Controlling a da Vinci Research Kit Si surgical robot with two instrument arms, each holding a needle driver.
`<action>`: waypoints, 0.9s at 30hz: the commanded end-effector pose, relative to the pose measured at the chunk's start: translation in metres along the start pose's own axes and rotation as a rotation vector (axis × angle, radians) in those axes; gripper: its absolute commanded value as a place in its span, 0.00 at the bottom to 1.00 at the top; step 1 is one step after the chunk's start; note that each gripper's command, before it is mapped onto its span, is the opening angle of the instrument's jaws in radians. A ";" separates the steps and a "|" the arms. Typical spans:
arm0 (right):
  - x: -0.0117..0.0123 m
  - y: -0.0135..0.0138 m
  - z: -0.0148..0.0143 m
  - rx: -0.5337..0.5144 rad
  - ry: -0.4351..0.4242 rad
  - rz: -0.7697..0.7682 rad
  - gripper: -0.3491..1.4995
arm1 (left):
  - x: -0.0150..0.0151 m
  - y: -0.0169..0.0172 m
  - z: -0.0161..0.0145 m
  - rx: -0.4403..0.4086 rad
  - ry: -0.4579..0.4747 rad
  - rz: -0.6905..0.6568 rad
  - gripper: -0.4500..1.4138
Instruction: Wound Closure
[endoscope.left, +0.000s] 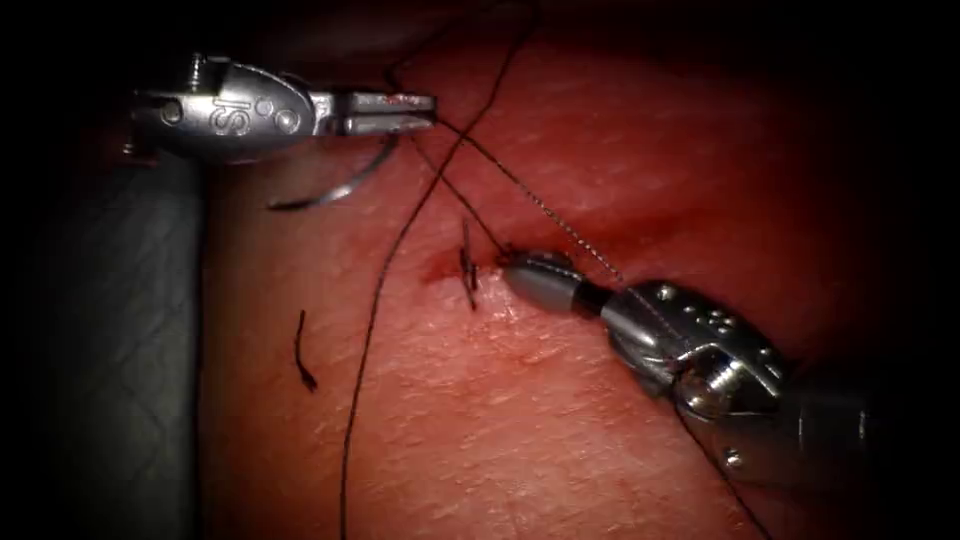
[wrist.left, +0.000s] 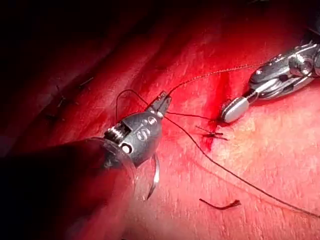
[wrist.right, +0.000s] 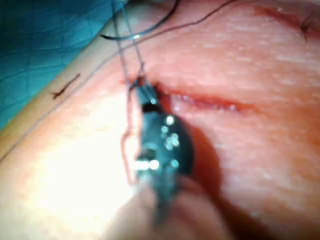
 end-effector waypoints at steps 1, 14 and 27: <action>-0.0013 -0.0009 0.0002 0.005 -0.006 -0.007 0.00 | -0.0007 -0.0004 0.0009 0.002 -0.005 -0.002 0.00; -0.0016 -0.0015 -0.0005 0.020 -0.006 -0.053 0.00 | -0.0056 -0.0052 0.0032 0.019 -0.039 0.036 0.00; -0.0022 -0.0022 -0.0007 0.026 -0.004 -0.082 0.00 | -0.0101 -0.0097 0.0049 0.110 -0.060 0.081 0.00</action>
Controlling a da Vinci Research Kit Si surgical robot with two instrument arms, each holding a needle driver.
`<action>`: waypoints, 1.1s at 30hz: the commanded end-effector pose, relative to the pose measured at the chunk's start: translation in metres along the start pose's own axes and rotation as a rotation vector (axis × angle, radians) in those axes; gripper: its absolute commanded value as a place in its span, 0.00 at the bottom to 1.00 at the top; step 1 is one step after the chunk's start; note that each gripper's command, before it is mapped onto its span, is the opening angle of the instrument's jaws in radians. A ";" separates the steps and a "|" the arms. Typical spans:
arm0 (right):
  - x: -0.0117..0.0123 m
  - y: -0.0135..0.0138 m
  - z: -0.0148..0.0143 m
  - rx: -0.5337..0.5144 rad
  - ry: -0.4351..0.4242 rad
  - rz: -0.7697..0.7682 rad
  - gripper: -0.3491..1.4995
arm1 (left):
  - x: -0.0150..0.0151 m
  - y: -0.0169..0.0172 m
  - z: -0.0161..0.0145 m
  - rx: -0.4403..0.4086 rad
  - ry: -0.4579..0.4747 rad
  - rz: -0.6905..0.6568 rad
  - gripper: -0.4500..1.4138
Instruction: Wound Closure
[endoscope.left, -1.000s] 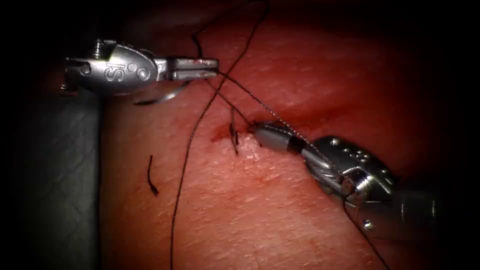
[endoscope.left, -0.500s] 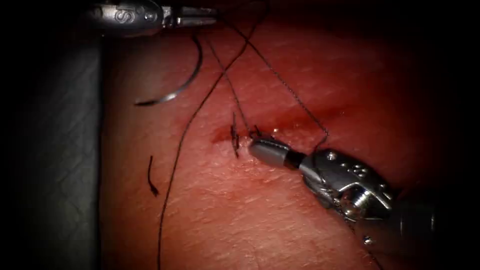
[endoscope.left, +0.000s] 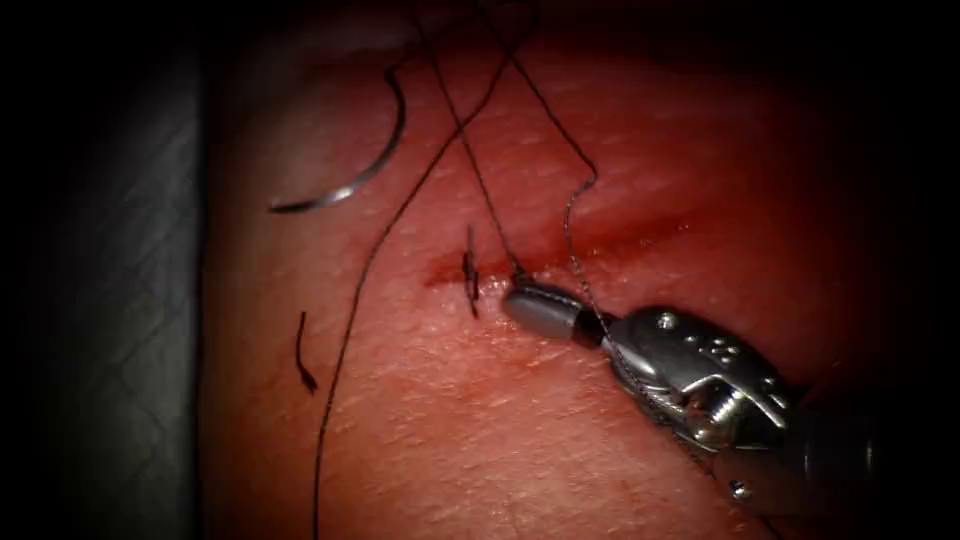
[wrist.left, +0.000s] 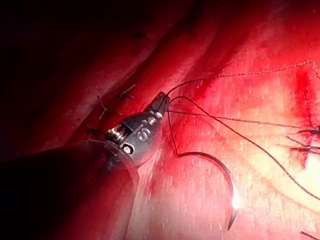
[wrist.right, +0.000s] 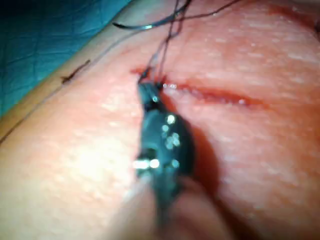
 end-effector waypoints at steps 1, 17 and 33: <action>-0.0011 -0.0009 0.0003 0.004 -0.002 -0.009 0.00 | -0.0006 -0.0003 0.0010 0.008 -0.006 0.007 0.00; -0.0031 -0.0019 0.0002 0.019 0.007 -0.040 0.00 | -0.0054 -0.0047 0.0031 0.090 -0.082 0.056 0.00; -0.0049 -0.0024 -0.0001 0.028 -0.033 -0.058 0.00 | -0.0065 -0.0044 0.0033 0.103 -0.106 0.067 0.00</action>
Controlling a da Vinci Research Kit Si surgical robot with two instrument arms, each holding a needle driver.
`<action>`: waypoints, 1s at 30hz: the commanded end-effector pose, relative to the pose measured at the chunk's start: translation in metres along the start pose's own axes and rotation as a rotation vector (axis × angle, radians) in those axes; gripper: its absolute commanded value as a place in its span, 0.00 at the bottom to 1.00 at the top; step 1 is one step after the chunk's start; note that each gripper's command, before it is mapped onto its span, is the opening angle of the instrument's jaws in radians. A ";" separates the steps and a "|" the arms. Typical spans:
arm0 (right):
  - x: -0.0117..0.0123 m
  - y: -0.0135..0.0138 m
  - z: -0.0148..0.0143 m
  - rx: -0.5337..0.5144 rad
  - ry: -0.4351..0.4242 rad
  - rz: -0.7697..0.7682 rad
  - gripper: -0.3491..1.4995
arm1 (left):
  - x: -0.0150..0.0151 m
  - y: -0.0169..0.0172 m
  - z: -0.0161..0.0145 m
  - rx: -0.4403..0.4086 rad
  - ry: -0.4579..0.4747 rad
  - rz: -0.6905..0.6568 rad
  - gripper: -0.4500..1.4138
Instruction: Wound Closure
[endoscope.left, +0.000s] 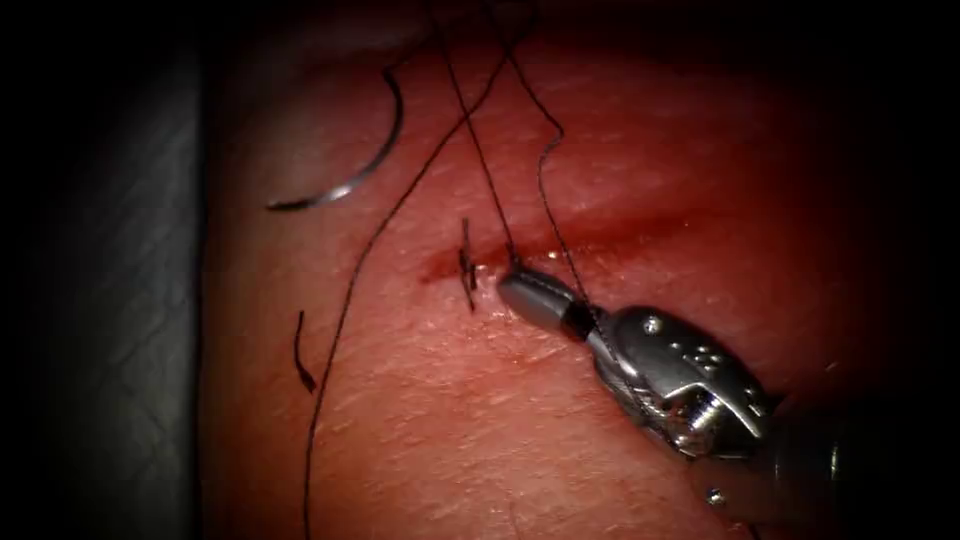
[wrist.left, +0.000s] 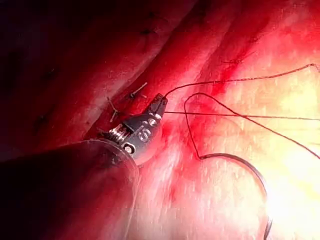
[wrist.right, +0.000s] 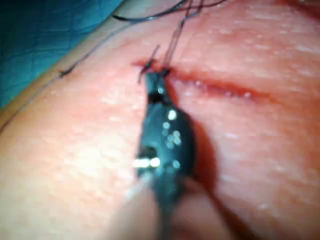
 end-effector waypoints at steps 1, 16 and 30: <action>-0.0008 -0.0008 0.0005 0.003 0.004 0.006 0.00 | 0.0002 0.0005 0.0005 0.003 -0.004 0.002 0.00; -0.0001 -0.0006 0.0007 -0.006 0.068 -0.176 0.70 | 0.0061 0.0039 -0.0019 -0.023 0.079 -0.096 0.00; 0.0038 0.0012 0.0002 0.001 0.063 -0.167 0.90 | 0.0155 0.0045 -0.0055 -0.080 0.177 -0.217 0.00</action>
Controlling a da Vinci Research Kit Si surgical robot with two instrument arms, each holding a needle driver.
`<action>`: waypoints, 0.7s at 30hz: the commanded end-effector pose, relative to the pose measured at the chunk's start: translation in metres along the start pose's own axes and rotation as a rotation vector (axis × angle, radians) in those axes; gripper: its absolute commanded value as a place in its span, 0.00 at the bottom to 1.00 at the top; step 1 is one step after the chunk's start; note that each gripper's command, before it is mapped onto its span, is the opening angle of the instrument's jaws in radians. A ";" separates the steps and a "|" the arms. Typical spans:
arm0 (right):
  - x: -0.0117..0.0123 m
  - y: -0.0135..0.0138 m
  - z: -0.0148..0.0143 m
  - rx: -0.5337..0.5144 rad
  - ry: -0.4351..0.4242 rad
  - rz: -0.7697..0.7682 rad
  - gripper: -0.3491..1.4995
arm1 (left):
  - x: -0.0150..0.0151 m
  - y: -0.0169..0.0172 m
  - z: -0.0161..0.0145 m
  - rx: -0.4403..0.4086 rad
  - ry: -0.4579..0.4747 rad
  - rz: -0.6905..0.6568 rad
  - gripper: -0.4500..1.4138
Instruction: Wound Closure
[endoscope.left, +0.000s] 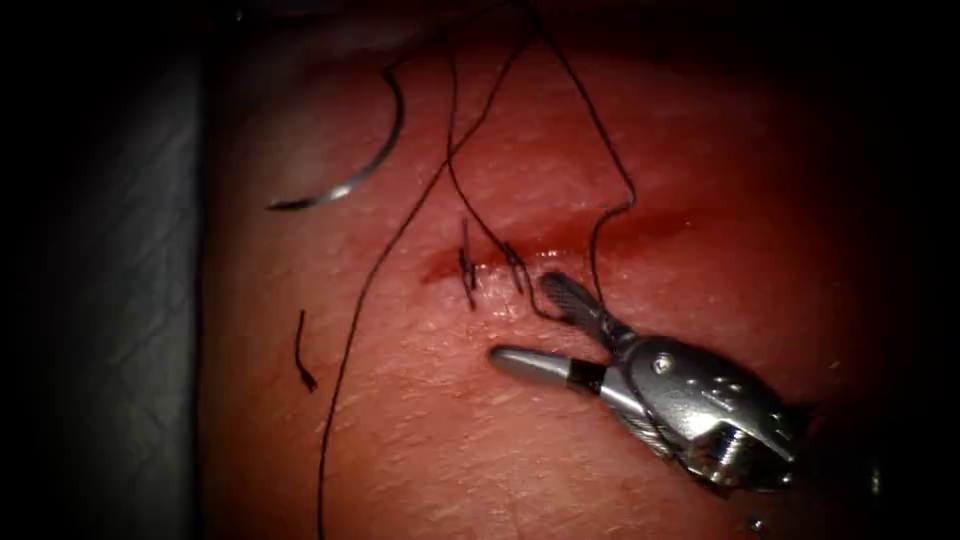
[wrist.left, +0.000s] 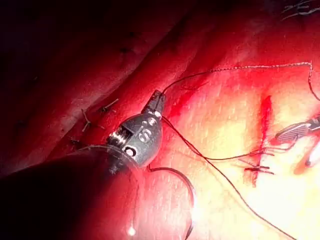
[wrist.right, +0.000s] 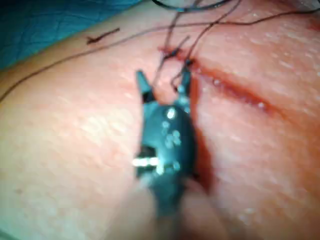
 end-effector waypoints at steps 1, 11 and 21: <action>-0.0003 -0.0003 0.0002 0.006 -0.003 0.000 0.90 | 0.0005 0.0002 0.0006 -0.006 0.008 -0.006 0.00; 0.0021 0.0007 -0.0007 0.040 -0.004 -0.004 0.90 | 0.0110 0.0012 -0.0008 -0.033 0.048 -0.061 0.00; 0.0028 0.0024 0.0015 0.053 -0.044 -0.019 0.91 | 0.0164 0.0021 -0.0014 -0.041 0.064 -0.078 0.00</action>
